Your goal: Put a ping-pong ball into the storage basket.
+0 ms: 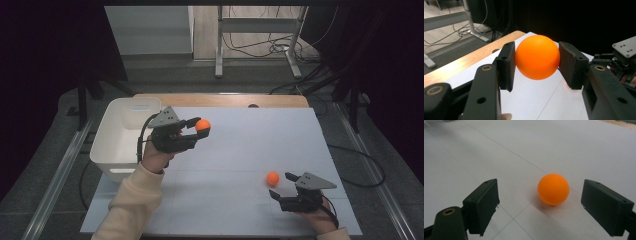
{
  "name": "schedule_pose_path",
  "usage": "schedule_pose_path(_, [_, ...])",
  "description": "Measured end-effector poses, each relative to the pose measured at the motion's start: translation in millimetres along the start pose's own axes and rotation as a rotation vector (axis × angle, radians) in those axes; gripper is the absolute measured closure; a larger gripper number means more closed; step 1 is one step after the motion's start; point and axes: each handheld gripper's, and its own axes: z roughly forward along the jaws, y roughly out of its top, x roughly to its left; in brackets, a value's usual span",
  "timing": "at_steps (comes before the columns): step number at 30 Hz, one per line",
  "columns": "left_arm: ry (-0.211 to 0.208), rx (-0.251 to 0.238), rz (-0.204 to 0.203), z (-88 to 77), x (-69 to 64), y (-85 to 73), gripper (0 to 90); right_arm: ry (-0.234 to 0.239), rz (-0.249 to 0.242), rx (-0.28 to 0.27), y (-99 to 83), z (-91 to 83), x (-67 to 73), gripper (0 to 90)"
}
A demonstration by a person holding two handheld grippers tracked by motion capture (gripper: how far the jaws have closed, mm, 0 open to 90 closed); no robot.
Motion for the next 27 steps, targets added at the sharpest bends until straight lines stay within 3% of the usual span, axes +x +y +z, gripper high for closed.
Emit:
schedule_pose_path(14, [0.033,-0.01,-0.017,-8.1,8.5,0.3,50.1,-0.002,0.0,0.0,0.0,0.1,-0.1,15.4])
schedule_pose_path(18, [0.062,-0.013,-0.013,-9.5,9.5,0.3,50.1,-0.002,0.0,0.0,-0.1,0.0,-0.1,15.4])
schedule_pose_path(27, [0.073,-0.023,-0.025,-15.8,15.0,0.8,50.1,-0.002,0.0,-0.001,0.0,0.1,-0.2,15.4])
